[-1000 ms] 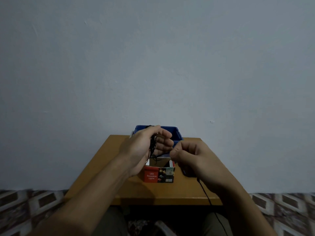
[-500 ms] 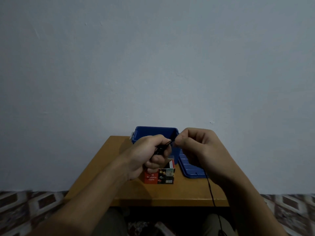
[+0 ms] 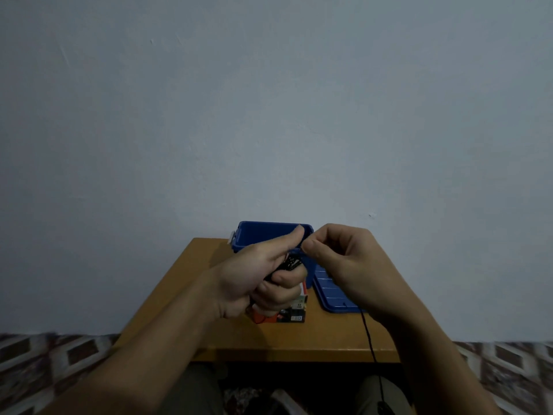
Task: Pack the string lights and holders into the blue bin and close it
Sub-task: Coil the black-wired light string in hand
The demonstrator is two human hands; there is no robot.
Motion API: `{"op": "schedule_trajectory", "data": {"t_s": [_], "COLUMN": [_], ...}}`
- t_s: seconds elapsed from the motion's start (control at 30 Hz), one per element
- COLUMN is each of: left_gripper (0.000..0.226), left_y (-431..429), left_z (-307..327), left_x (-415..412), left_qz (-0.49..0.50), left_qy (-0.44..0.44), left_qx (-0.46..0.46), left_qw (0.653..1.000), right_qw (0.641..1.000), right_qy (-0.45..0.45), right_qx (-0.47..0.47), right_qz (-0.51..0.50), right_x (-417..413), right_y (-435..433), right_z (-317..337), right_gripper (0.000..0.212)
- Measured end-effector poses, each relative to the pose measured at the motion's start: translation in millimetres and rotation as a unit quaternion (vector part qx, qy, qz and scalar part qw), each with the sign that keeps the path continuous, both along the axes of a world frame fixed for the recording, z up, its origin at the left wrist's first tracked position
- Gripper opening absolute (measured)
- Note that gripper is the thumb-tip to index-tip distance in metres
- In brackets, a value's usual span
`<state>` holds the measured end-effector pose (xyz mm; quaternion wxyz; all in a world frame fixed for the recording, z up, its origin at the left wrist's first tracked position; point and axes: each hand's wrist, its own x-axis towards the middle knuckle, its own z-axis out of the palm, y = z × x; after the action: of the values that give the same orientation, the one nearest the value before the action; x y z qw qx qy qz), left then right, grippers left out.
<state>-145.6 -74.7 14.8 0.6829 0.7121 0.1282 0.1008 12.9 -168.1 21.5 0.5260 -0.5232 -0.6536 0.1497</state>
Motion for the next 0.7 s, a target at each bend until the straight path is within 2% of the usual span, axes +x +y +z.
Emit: {"op": "schedule_trajectory", "data": {"t_s": [0.3,0.47,0.6,0.7], "left_gripper": [0.048,0.053,0.055,0.051], "left_y": [3.3,-0.7,-0.7,-0.5], "left_z": [0.2,4.3,4.4,5.1], "left_x": [-4.4,-1.1,0.0,-0.3], "left_qz": [-0.176,-0.197,-0.178,-0.18], "left_qy": [-0.098,-0.157,-0.192,-0.217], "left_qx": [-0.1,-0.138,-0.155,-0.195], "left_qw": [0.974,0.958,0.953,0.939], "right_qw": [0.997,0.995,0.992,0.992], "right_qy": [0.031,0.054,0.038,0.023], "right_qx": [-0.011,-0.033,-0.071,-0.076], "right_qz": [0.064,0.08,0.101,0.094], "right_x": [4.3,0.9,-1.2,-4.0], "right_y": [2.7,6.2,6.5,3.3], "right_z": [-2.5,-13.1,-20.4,-20.1], "right_gripper": [0.02,0.021,0.036,0.031]}}
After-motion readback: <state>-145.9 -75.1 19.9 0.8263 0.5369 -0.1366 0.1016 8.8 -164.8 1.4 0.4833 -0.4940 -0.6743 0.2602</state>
